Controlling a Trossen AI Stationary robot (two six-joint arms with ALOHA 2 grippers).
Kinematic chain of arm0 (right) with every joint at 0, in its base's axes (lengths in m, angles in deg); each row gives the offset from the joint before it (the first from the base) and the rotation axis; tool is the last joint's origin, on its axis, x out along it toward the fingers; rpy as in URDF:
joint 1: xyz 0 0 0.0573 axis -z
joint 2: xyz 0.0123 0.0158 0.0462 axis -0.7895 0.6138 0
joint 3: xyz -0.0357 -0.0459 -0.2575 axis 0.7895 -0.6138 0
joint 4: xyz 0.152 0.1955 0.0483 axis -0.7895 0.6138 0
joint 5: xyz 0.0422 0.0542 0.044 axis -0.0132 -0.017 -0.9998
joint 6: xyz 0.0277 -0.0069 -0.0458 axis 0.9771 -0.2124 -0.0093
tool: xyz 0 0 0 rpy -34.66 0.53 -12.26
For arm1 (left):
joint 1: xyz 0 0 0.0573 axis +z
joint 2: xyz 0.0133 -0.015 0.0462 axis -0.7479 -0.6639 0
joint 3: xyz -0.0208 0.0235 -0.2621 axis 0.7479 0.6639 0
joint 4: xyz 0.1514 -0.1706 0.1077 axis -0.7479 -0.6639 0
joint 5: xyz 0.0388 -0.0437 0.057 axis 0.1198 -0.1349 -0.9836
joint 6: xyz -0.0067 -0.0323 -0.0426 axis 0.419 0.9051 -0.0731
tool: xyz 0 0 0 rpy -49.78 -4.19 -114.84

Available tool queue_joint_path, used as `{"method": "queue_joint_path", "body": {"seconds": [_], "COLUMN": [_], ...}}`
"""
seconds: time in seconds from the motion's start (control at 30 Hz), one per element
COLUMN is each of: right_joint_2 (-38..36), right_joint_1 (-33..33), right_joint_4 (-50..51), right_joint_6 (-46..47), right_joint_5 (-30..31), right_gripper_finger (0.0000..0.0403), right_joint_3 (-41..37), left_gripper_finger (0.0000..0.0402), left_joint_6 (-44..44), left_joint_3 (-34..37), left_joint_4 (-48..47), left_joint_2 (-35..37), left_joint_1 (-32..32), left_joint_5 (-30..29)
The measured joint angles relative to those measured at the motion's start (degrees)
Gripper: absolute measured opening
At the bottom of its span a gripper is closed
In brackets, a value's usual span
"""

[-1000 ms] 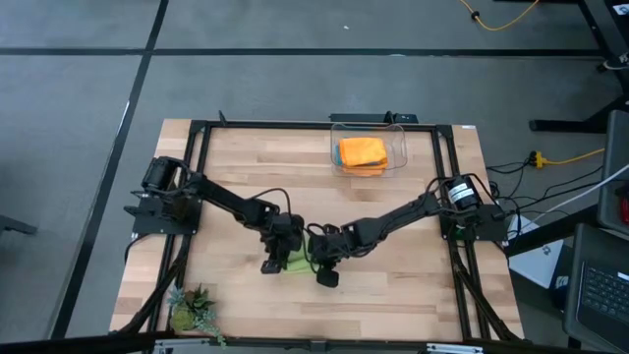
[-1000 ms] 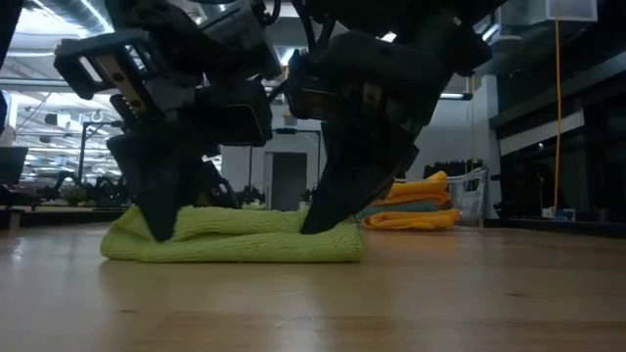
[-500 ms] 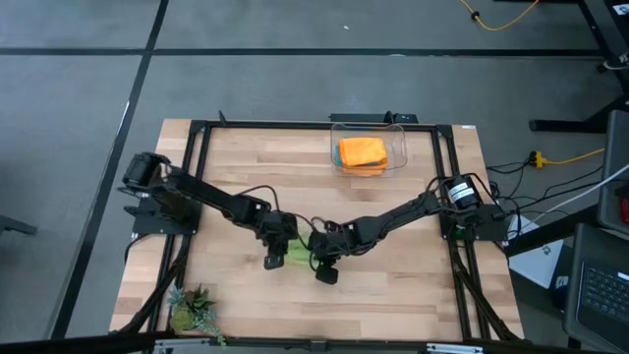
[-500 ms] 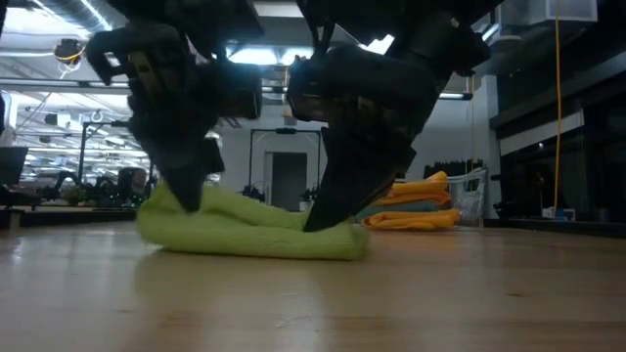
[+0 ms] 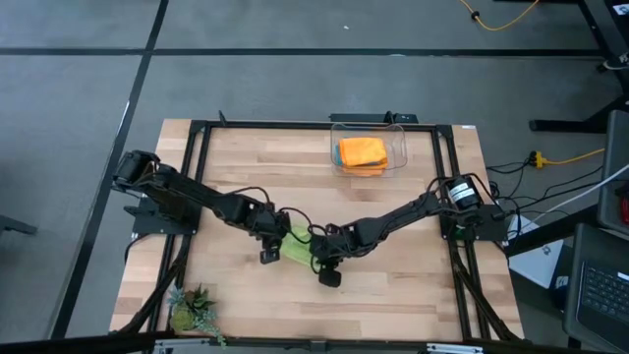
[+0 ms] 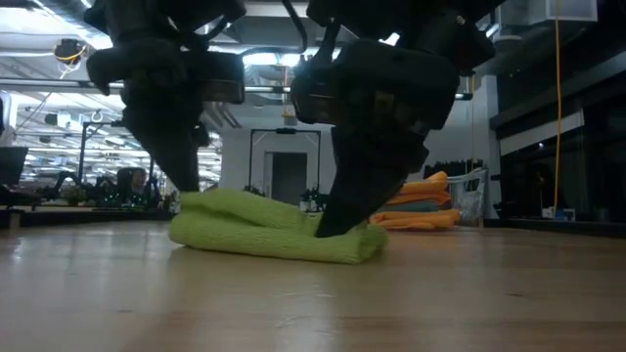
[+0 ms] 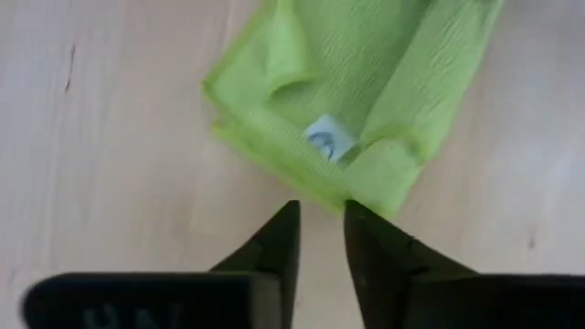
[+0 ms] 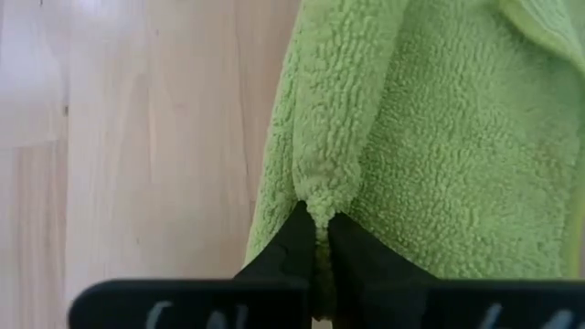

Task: Fold microfiber towels
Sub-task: Fold the green microfiber towel

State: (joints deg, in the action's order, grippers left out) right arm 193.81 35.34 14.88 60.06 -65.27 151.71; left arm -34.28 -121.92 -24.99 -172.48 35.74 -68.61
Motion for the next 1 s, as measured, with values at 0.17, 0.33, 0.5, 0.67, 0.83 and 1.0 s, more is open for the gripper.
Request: {"method": "queue_joint_path", "body": {"seconds": [0.17,0.33,0.5,0.67,0.83,1.0], "right_joint_2": [0.04,0.13,0.13,0.13,0.13,0.13], "right_joint_1": [-0.09,-1.38,-1.84,-2.2,-2.25,-2.23], "right_joint_4": [-0.37,-0.83,-0.96,-1.03,-1.03,-1.03], "right_joint_6": [-4.13,-9.1,-9.76,-10.41,-10.35,-10.36], "right_joint_5": [-2.99,-8.27,-8.34,-8.05,-7.91,-7.88], "right_gripper_finger": [0.0008,0.0008,0.0009,0.0009,0.0011,0.0012], "right_joint_3": [0.0,0.0,0.0,0.02,0.04,0.09], "left_gripper_finger": [0.0128,0.0154,0.0156,0.0157,0.0153,0.013], "left_joint_6": [0.35,-1.61,-4.55,-7.16,-7.24,-6.32], "left_joint_3": [-0.04,-0.06,-0.12,-0.26,-0.26,-0.17], "left_joint_4": [-0.37,4.55,12.46,14.43,15.51,14.73], "left_joint_2": [0.01,0.01,-0.01,-1.34,-4.0,-4.99], "left_joint_1": [0.0,0.32,-0.38,-2.5,-5.53,-8.43], "left_joint_5": [-3.61,-4.37,0.1,0.8,0.06,-6.39]}}
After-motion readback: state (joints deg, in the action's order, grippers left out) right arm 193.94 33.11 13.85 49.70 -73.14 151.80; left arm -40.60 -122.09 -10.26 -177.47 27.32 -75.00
